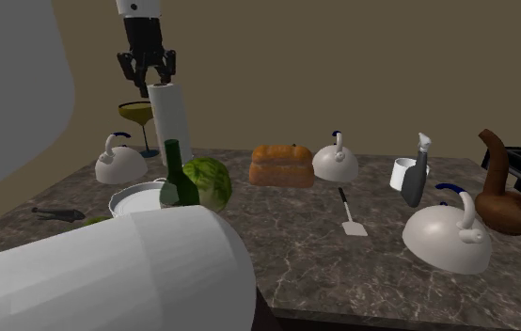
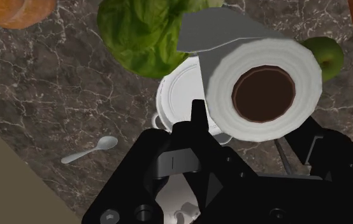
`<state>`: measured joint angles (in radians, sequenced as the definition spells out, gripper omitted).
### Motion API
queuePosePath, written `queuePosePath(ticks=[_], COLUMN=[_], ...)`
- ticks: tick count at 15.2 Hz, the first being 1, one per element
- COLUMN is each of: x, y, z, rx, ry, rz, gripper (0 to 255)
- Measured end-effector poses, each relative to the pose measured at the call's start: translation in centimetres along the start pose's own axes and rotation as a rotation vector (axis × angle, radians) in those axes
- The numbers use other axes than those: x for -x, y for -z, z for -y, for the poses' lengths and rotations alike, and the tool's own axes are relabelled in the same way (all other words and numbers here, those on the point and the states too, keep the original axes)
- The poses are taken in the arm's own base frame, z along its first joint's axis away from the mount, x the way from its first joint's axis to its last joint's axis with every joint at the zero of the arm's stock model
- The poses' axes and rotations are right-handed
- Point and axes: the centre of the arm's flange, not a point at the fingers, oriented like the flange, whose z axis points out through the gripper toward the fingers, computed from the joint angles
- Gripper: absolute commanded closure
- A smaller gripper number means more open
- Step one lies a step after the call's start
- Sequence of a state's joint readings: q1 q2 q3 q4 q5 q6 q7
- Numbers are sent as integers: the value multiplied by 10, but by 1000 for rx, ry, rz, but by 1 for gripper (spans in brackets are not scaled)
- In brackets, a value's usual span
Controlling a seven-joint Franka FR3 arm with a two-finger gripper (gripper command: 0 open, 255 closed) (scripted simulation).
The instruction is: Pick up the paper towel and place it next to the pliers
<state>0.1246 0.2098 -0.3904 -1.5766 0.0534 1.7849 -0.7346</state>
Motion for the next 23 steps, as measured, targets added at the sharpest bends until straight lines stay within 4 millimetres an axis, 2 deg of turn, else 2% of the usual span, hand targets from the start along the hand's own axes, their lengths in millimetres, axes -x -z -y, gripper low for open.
queuePosePath(ticks=[3, 10, 23], x=[-31, -95, -207], y=[-13, -27, -61], z=[31, 96, 221], rx=[0, 0, 0], ry=[0, 0, -1], rz=[0, 0, 0], gripper=[255, 255, 255])
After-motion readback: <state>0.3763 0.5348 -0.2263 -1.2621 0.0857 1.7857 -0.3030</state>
